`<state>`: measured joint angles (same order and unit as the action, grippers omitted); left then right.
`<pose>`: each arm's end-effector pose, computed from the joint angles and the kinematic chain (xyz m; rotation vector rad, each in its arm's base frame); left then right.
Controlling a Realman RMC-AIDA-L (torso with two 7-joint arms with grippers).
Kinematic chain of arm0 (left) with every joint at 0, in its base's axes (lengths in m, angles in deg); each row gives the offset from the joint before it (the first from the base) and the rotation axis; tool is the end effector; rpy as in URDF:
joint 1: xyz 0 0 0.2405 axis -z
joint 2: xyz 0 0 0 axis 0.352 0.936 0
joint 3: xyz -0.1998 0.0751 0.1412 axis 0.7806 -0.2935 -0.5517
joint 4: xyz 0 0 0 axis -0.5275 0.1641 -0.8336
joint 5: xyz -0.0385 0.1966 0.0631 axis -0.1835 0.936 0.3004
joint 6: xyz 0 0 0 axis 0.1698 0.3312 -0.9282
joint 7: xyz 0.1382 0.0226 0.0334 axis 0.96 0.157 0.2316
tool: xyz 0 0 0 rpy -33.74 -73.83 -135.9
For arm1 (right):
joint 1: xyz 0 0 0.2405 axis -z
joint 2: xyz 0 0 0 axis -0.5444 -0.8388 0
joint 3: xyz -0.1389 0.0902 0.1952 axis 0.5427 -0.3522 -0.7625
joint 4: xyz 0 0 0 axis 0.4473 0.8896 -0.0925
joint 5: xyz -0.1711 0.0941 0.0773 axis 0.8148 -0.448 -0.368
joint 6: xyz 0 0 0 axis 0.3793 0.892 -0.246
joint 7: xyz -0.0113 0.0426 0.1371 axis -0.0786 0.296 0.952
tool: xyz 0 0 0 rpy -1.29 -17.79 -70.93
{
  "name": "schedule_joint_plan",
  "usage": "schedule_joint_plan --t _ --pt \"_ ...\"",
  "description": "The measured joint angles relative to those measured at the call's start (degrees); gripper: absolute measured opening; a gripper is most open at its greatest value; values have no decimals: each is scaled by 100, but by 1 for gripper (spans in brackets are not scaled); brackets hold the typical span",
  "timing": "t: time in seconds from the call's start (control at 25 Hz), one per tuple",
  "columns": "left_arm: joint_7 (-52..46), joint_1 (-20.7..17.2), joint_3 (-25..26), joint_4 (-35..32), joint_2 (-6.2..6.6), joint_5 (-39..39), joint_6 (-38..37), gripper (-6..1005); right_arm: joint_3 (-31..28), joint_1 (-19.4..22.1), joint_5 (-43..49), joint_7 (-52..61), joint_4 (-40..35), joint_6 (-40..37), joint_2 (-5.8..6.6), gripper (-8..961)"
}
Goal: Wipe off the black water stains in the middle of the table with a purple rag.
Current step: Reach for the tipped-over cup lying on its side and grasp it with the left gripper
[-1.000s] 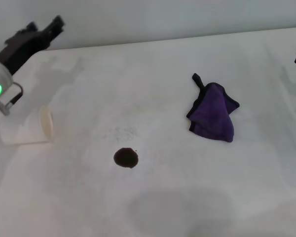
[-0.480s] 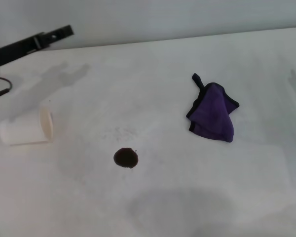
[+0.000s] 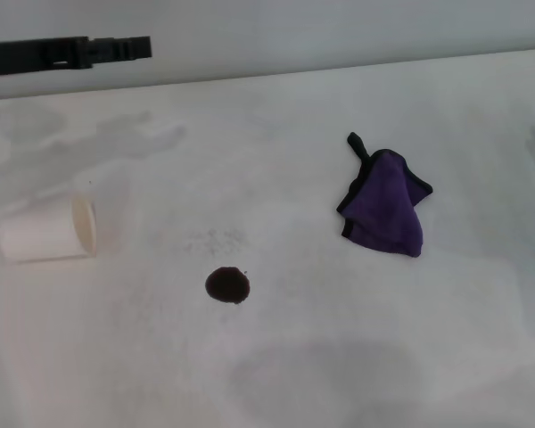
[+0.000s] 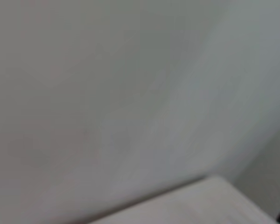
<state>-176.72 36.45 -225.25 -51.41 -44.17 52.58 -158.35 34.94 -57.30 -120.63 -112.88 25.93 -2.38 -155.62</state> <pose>-0.2133 0.4476 0.0412 -2.5061 -1.1150 -0.6821 0.4158 0.3189 0.0414 -1.4393 0.7774 0.4316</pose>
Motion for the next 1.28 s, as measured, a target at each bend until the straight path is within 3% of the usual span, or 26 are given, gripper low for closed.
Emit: schedule_joint_plan --t 0.12,0.2,0.28,0.36,0.52,0.72,0.84,0.96,1.0,1.28 --pt "-410 467 -821 773 51 -85 -478 854 0 10 -3 0 -8 -30 0 868" --pt "-588 707 -1506 1301 -26 -281 -703 846 0 22 -3 0 -9 -27 0 868" --pt "-667 905 -2187 1865 -219 -489 -887 838 0 29 -3 0 -11 -39 -1 868" --pt "-639 1107 -2585 2544 -492 -504 -1132 831 -3 33 -3 0 -10 -44 -8 868" --pt "-480 1469 -2619 3572 -821 46 -1587 815 -14 29 -7 2 33 -52 -17 868" --pt "-364 1797 -2618 3971 -961 1047 -1995 814 -144 -5 -9 3 55 -53 -25 869" --pt "-30 1939 -2620 4549 -1281 1416 -2028 814 -163 -13 -9 4 58 -54 -26 869" --pt "630 2063 -2621 5245 -1684 1527 -1967 814 -166 -35 -9 11 54 -96 -27 869" --pt "784 2083 -2622 5345 -1752 1534 -1967 814 -166 -47 -8 15 51 -123 -27 869" --pt "1344 2014 -2621 5267 -1805 1802 -1974 815 -322 -143 -8 41 61 -206 -40 868"
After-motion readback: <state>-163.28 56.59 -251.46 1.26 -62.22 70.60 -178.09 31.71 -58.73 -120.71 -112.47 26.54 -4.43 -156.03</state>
